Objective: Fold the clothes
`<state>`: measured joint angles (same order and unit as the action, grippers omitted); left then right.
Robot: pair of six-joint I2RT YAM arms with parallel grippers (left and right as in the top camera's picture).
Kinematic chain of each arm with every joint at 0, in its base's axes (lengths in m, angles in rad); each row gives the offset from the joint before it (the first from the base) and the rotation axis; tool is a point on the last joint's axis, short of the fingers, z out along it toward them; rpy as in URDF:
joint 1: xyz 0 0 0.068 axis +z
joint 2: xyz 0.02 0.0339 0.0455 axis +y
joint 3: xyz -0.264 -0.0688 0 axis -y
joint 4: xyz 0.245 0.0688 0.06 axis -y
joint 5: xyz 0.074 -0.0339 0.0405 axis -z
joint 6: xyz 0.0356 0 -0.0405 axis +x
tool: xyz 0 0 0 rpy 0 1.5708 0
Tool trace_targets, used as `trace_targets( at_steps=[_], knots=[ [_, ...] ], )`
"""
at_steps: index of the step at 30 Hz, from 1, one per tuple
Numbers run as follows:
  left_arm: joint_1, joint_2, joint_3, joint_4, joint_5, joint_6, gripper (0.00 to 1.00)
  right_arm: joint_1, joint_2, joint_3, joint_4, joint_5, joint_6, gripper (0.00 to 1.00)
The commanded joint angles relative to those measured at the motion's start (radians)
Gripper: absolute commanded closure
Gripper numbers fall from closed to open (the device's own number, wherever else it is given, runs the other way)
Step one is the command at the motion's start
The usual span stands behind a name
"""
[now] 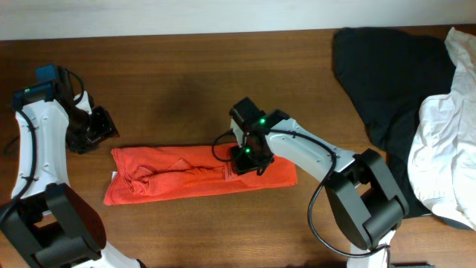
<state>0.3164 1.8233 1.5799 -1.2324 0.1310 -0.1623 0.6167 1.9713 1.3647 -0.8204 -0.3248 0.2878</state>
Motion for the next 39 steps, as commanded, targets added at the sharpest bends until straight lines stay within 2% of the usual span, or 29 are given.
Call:
trace_targets(
  at_steps=[1, 3, 6, 11, 13, 14, 17, 23, 30, 33, 34, 37, 38, 39],
  knots=[
    [0.001, 0.000, -0.006, -0.006, 0.004, -0.008, 0.44, 0.043, -0.001, -0.005, 0.000, -0.057, -0.020, 0.56],
    [0.001, 0.000, -0.006, -0.007, 0.004, -0.008, 0.44, 0.055, -0.001, -0.005, -0.001, -0.057, -0.023, 0.55],
    [0.001, 0.000, -0.006, -0.016, 0.004, 0.005, 0.35, 0.051, -0.011, 0.021, -0.047, -0.024, -0.048, 0.53],
    [0.001, 0.000, -0.039, 0.001, 0.003, 0.085, 0.28, 0.000, -0.087, 0.268, -0.351, 0.273, -0.043, 0.41],
    [0.001, 0.001, -0.086, 0.041, -0.004, 0.105, 0.25, -0.029, -0.106, 0.377, -0.438, 0.346, -0.003, 0.29],
    [0.001, 0.002, -0.118, 0.065, -0.019, 0.112, 0.24, -0.047, -0.113, 0.422, -0.468, 0.349, 0.009, 0.28],
    [0.001, 0.002, -0.225, 0.145, -0.050, 0.154, 0.24, -0.100, -0.119, 0.496, -0.517, 0.336, 0.037, 0.27],
    [0.000, 0.002, -0.427, 0.335, -0.041, 0.225, 0.24, -0.150, -0.119, 0.491, -0.536, 0.337, 0.066, 0.27],
    [-0.001, 0.002, -0.576, 0.537, -0.036, 0.225, 0.27, -0.159, -0.119, 0.491, -0.549, 0.338, 0.065, 0.27],
    [-0.003, 0.006, -0.597, 0.550, 0.004, 0.225, 0.35, -0.164, -0.119, 0.491, -0.554, 0.338, 0.064, 0.27],
    [-0.006, 0.009, -0.600, 0.549, 0.012, 0.224, 0.42, -0.168, -0.119, 0.491, -0.556, 0.341, 0.064, 0.27],
    [-0.019, 0.010, -0.600, 0.549, 0.069, 0.224, 0.92, -0.202, -0.119, 0.493, -0.572, 0.384, 0.061, 0.27],
    [-0.026, 0.010, -0.600, 0.549, 0.092, 0.225, 1.00, -0.220, -0.119, 0.493, -0.581, 0.390, 0.061, 0.27],
    [-0.033, 0.010, -0.600, 0.549, 0.101, 0.225, 1.00, -0.246, -0.119, 0.493, -0.590, 0.390, 0.061, 0.27]
  ],
)
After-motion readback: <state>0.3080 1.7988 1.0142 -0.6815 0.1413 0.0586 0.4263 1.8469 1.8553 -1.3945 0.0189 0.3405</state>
